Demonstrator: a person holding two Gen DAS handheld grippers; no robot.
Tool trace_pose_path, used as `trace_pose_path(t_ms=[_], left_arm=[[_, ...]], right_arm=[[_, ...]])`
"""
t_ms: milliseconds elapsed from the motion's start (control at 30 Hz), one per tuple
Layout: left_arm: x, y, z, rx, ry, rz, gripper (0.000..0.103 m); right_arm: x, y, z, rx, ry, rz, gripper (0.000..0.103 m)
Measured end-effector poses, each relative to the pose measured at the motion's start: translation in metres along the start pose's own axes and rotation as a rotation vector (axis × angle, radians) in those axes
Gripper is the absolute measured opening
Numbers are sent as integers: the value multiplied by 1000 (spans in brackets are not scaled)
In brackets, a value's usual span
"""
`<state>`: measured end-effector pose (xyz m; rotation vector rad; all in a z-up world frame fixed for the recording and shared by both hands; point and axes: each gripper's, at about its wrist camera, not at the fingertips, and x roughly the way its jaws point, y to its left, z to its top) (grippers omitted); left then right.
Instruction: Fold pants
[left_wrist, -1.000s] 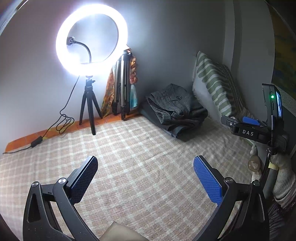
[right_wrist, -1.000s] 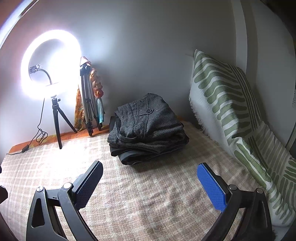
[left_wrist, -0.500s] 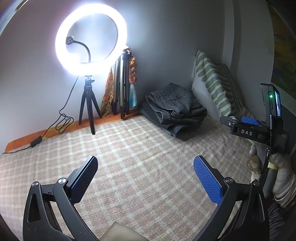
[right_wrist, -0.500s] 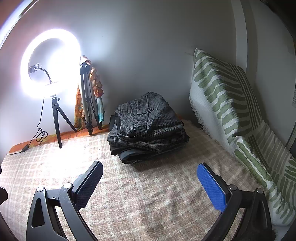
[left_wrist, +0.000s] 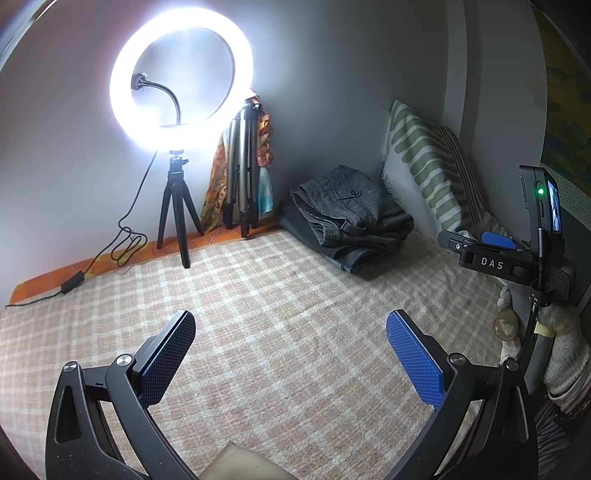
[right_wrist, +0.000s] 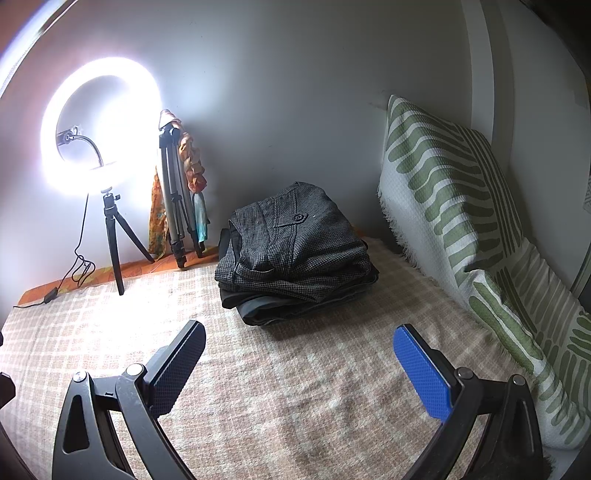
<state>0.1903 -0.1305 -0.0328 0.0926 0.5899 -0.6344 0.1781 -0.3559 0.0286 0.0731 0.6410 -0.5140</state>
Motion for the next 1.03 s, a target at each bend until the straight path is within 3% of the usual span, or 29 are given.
trace_pose_path(t_ms=[1033], left_arm=[[-4, 6, -2, 10, -4, 0, 103]], right_arm=[[1, 8, -2, -3, 5, 1, 103]])
